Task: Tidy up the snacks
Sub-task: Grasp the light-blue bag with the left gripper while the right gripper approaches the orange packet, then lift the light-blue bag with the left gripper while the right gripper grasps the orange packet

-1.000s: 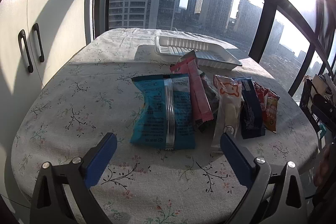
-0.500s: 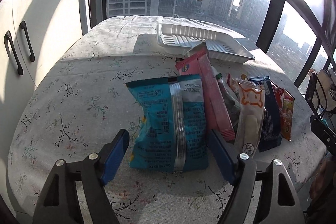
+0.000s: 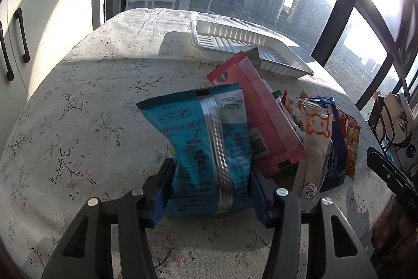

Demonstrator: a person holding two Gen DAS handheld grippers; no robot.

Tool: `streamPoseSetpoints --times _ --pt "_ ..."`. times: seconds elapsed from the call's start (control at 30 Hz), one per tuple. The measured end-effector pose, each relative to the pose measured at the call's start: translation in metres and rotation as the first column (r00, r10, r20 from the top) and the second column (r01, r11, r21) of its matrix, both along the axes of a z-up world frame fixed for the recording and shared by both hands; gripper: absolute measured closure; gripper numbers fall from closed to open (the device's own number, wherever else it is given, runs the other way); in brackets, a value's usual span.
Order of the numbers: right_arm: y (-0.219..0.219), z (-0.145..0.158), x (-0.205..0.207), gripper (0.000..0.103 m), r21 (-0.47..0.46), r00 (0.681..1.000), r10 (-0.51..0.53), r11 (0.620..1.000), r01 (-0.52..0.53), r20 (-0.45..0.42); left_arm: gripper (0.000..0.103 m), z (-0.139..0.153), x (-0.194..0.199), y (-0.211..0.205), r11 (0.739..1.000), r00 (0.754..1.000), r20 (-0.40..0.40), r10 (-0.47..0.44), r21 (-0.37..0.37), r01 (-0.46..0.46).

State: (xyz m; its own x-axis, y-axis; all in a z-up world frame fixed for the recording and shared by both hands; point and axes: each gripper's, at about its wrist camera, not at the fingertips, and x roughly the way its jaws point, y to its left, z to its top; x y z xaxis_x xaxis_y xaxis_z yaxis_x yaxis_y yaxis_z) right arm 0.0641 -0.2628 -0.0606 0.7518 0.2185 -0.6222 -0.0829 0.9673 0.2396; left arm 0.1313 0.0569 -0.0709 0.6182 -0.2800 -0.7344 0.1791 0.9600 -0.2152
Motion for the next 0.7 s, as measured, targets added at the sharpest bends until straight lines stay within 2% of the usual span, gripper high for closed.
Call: streamPoseSetpoints --times 0.1,0.4,0.7 --pt "-0.002 -0.004 0.004 0.031 0.01 1.0 0.006 1.0 -0.006 -0.019 0.047 0.001 -0.002 0.005 1.0 1.0 -0.001 -0.016 -0.02 0.016" --pt "-0.029 -0.02 0.018 0.031 0.105 0.993 -0.051 0.992 0.062 -0.11 0.047 0.007 -0.005 0.041 0.992 1.0 -0.001 -0.013 -0.129 0.013" --pt "-0.043 -0.031 0.049 0.035 0.226 0.98 -0.034 0.971 0.078 -0.194 0.047 0.005 -0.005 0.05 0.976 0.997 0.013 -0.08 -0.2 0.081"
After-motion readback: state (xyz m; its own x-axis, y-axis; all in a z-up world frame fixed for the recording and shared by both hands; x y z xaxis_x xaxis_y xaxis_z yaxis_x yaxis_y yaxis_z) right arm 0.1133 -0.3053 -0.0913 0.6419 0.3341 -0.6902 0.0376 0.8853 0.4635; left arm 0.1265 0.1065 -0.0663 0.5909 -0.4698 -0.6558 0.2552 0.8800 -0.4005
